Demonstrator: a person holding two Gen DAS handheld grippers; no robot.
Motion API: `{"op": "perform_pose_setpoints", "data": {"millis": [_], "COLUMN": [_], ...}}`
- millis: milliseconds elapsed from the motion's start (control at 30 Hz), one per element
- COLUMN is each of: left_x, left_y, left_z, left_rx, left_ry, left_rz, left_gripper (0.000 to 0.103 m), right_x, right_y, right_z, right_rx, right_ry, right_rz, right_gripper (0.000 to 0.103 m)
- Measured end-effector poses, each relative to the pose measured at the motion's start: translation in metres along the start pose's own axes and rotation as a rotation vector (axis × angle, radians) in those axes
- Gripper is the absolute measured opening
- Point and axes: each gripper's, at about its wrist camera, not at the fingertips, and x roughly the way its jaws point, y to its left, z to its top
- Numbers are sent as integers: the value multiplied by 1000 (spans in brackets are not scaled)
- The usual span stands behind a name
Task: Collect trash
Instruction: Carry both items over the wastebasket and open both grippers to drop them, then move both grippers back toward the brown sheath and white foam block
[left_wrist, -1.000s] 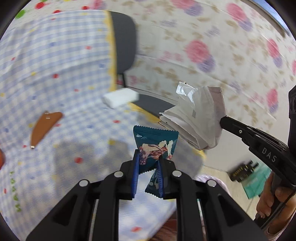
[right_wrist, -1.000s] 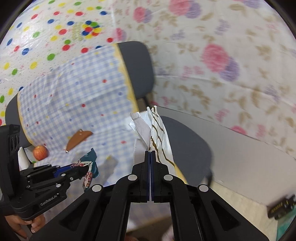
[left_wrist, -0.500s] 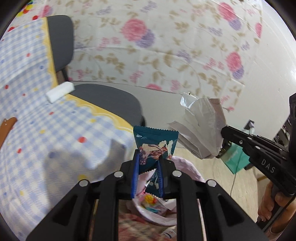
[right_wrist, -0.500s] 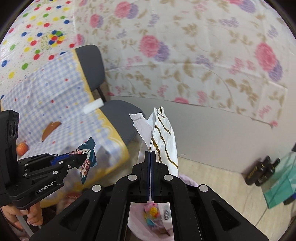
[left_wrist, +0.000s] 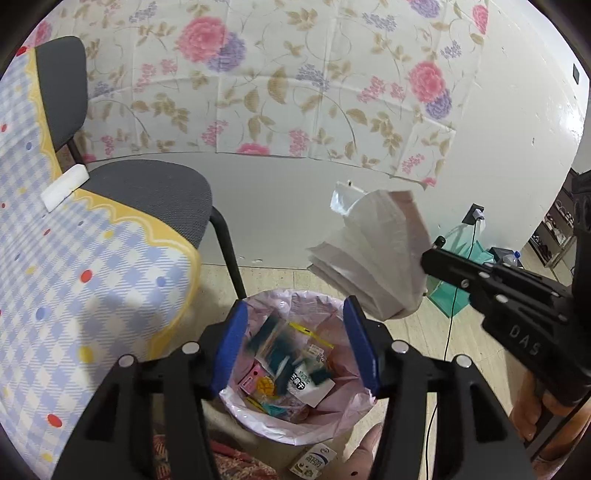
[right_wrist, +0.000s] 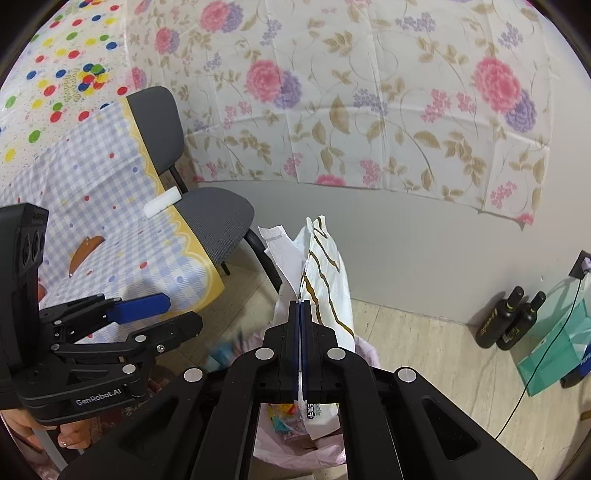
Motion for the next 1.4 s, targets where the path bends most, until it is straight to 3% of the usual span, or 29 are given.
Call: {"op": "perform_pose_setpoints", "data": {"millis": [233,400,467,667,933,1133,1400], "left_x": [3,-6,-12,-33,-63,-89,-122], "left_y": [9,22,28,46,73,102,159], "left_z": [2,2,3,4,6,1,-11], "left_rx": [-30,-60,-78,-129,-176,-209,-320], "left_ry": [-8,-43,-60,-117,-187,-230,-248], "left_rz": [45,101,123,170,259,351,420], "left_gripper": [56,60,60,61,61,63,65], "right_x": [19,30,28,14,4,11,24], "right_y": [-8,-10,-9,2,41,86,148], "right_z": [-5,-11,-11,1,26,42,62], "right_rx": [14,35,39,21,-46,-117,-193], "right_ry": [40,76,69,9,-79,-85,-89], "right_rz": [2,7,5,24,84,148,229], "right_gripper": [2,12,24,25,25,25,25]}}
